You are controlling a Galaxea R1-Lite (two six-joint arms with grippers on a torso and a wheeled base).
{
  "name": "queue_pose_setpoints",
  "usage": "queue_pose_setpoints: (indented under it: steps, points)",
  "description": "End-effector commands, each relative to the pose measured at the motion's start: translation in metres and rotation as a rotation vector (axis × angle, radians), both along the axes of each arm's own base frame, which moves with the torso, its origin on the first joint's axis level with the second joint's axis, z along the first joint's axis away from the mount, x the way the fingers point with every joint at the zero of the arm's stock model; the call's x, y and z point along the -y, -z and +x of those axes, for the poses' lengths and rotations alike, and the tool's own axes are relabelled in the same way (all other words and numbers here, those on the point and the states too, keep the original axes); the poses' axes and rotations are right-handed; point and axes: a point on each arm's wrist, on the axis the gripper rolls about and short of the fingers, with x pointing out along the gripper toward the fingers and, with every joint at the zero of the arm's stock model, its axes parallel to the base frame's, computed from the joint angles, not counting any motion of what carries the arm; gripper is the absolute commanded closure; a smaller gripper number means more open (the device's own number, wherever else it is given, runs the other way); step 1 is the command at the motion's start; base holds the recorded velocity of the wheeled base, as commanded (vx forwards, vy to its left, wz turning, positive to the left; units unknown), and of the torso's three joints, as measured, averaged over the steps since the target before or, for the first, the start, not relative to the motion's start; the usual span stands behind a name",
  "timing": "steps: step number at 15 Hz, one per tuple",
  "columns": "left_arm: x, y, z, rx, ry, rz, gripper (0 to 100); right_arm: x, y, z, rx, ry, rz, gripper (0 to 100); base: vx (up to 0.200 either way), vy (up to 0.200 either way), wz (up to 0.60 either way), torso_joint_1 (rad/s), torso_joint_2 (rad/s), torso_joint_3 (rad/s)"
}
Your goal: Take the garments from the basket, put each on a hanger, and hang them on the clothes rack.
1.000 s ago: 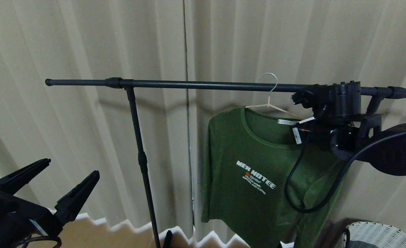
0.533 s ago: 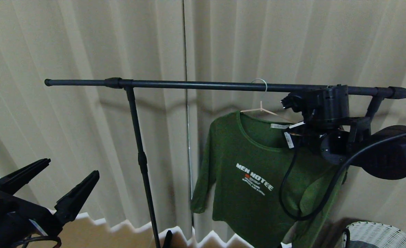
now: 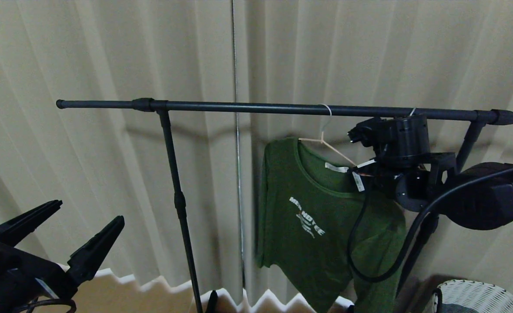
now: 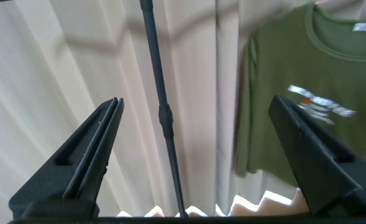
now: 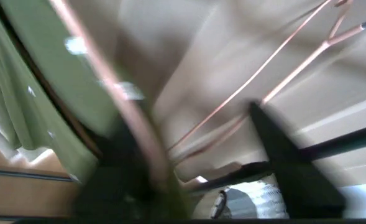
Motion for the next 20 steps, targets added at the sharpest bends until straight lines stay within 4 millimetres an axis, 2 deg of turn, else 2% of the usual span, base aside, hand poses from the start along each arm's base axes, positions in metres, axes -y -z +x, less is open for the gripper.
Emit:
queue_pose_setpoints:
  steps: [1, 8, 16, 20]
  points:
    - [0.0, 0.001, 0.0, -0.003, -0.001, 0.001, 0, 0.0, 0.005, -0.003, -0.005, -0.013, 0.008, 0, 0.0, 0.0, 0.0, 0.0, 0.0, 0.0]
    - [0.0, 0.001, 0.0, -0.003, -0.001, 0.001, 0, -0.005, 0.014, -0.006, 0.11, -0.246, 0.177, 0, 0.0, 0.0, 0.0, 0.0, 0.0, 0.0]
    - [0.0, 0.003, 0.0, -0.009, -0.004, 0.005, 0, 0.002, 0.032, -0.023, 0.182, -0.349, 0.242, 0, 0.0, 0.0, 0.0, 0.0, 0.0, 0.0]
    - [0.0, 0.003, 0.0, -0.013, -0.002, 0.007, 0, 0.0, 0.029, -0.022, 0.25, -0.432, 0.288, 0, 0.0, 0.0, 0.0, 0.0, 0.0, 0.0]
